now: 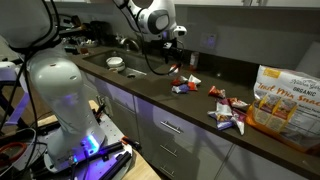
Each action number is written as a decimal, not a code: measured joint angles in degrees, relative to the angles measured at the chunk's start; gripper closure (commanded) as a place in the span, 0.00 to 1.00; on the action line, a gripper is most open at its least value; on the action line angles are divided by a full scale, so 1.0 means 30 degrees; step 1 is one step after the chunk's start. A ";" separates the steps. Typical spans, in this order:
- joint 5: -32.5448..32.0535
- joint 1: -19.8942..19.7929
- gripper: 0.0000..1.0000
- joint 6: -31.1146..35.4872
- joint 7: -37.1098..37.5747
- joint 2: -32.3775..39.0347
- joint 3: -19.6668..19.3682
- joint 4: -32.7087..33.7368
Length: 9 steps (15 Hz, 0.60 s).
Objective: Move one sachet to the left
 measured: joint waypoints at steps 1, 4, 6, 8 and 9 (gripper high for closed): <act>-0.0584 0.0013 0.00 0.0569 0.0119 -0.0066 0.0099 -0.0253; -0.2395 0.0039 0.00 0.2505 0.0242 -0.0237 0.0404 -0.0995; -0.4438 0.0025 0.00 0.3848 0.0555 -0.0294 0.0532 -0.1401; -0.7615 -0.0409 0.00 0.4697 0.1721 -0.0381 0.0801 -0.1594; -0.9264 -0.0801 0.00 0.4941 0.2442 -0.0471 0.1010 -0.1597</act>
